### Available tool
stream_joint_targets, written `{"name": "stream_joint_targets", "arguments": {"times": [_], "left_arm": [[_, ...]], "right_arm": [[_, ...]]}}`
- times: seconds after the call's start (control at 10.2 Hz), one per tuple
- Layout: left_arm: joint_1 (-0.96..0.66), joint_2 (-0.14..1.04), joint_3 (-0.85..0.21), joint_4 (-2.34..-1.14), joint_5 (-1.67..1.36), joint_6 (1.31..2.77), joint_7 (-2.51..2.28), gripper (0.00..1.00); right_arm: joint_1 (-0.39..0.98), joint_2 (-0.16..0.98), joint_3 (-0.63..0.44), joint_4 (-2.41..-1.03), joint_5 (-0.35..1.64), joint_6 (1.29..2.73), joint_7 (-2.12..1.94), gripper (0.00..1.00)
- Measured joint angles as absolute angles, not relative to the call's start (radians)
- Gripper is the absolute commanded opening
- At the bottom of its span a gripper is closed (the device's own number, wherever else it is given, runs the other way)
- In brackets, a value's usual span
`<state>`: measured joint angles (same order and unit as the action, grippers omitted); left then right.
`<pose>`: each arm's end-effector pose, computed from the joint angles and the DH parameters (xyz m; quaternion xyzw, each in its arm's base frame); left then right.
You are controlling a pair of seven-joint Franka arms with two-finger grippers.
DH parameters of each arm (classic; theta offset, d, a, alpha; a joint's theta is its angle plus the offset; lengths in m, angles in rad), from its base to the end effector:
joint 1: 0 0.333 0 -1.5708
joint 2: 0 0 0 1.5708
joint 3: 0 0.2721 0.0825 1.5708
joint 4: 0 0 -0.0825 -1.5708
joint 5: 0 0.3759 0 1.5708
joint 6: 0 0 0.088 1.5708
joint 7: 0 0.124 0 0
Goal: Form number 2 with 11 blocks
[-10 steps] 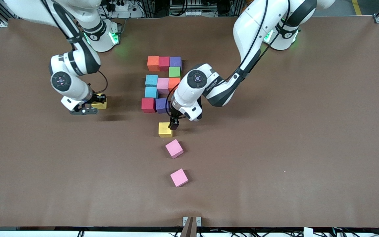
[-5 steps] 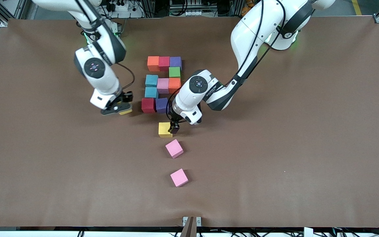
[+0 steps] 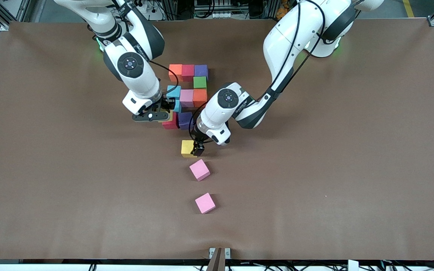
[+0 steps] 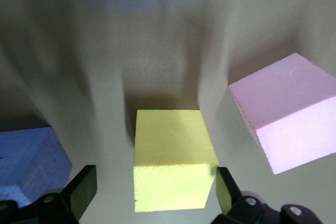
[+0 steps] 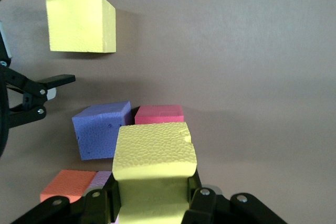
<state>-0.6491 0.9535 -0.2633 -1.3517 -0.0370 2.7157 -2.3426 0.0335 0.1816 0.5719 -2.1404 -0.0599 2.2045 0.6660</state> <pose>0.4867 -0.5545 0.1698 0.6711 0.7019 -0.1158 0.2088 0.4414 0.3045 0.2713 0.9986 -0.0131 -0.0502 0.0051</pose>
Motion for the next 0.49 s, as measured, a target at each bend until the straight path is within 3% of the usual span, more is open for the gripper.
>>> {"name": "stream_joint_targets", "arguments": {"times": [0.49], "left_arm": [[-0.621, 0.961, -0.257, -1.342, -0.037, 2.728, -2.294, 1.0]], "right_arm": [[0.044, 0.201, 0.569, -2.14, -0.034, 2.204, 0.752, 0.0]]}}
